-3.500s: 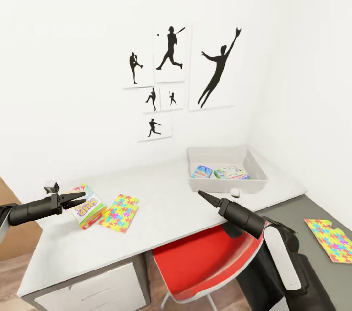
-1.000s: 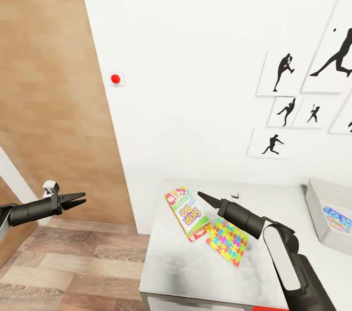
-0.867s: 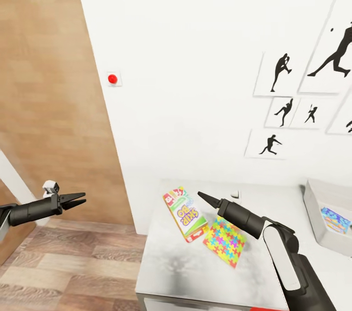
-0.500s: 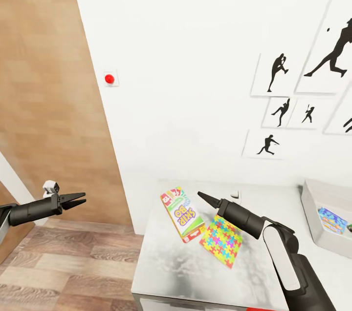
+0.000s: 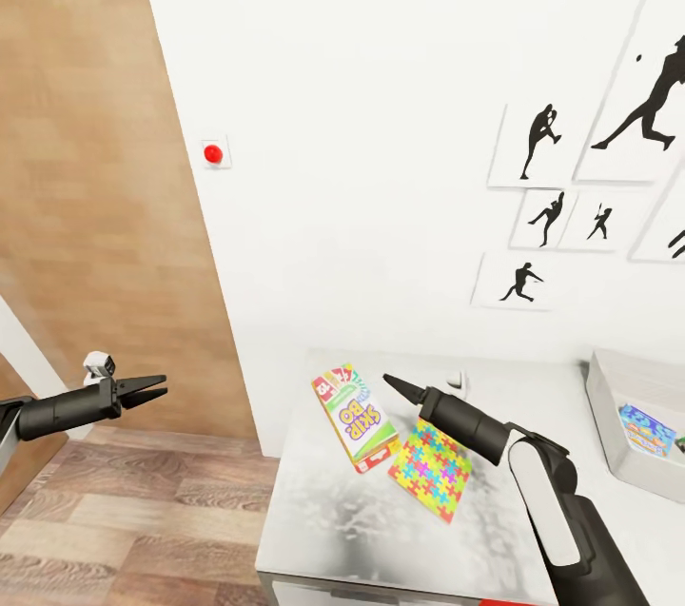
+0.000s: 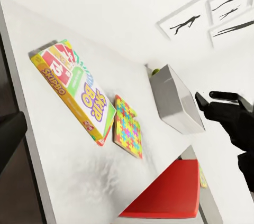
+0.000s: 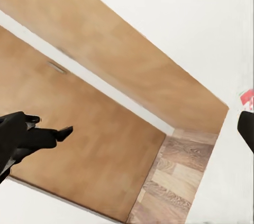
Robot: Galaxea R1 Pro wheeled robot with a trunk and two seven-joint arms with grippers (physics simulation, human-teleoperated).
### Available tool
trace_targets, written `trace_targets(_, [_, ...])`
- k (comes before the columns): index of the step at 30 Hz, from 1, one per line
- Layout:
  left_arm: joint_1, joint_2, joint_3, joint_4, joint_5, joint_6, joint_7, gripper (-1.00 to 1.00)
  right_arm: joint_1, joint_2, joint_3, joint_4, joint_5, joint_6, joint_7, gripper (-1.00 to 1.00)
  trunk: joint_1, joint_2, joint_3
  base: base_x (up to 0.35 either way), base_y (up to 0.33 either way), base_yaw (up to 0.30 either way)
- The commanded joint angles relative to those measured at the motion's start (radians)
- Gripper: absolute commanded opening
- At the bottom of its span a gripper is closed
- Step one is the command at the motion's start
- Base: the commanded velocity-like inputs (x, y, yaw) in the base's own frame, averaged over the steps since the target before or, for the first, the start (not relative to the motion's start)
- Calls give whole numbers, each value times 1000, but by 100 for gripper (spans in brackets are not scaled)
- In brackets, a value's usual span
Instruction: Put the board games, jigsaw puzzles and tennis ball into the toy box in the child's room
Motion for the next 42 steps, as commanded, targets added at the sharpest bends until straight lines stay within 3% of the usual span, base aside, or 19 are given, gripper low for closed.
trace_targets(1, [-1,0,0,0,-1,10,-4,100,-5,3,1,8,-5,12,-41,100,1,-2,-2,0,0,0])
trace_targets(3, [-1,0,0,0,-1,10,-4,100,-17,8,8,18,-6,16,-92,100,1,-2,-2,0,0,0])
trace_targets(5, [-1,0,0,0,-1,10,-4,100,-76,25,26,33,-7,32,-188,100,1,-2,-2,0,0,0])
trace_targets(6, [-1,0,0,0,-1,10,-4,100,-133,42,43,54,-8,56,-263,100,1,-2,-2,0,0,0])
trace_targets(8, [-1,0,0,0,-1,10,-4,100,-195,58,62,92,-8,89,-341,100,1,-2,-2,0,0,0])
trace_targets(11, [-1,0,0,0,-1,10,-4,100,-354,99,93,272,-7,143,-523,100,1,-2,-2,0,0,0])
trace_targets(13, [-1,0,0,0,-1,10,-4,100,-448,117,101,417,-5,139,-593,100,1,-2,-2,0,0,0])
trace_targets(18, [-1,0,0,0,-1,10,-4,100,-606,136,114,730,-1,63,-655,100,1,-2,-2,0,0,0])
trace_targets(25, [-1,1,1,0,-3,10,-4,100,-650,138,121,825,0,29,-672,100,1,-2,-2,0,0,0])
trace_targets(30, [-1,3,4,0,-4,10,-4,100,-654,133,123,834,1,27,-674,100,1,-2,-2,0,0,0])
trace_targets(42, [-1,3,5,0,-8,10,-4,100,-655,126,121,836,47,26,-678,100,1,-2,-13,44,90,0])
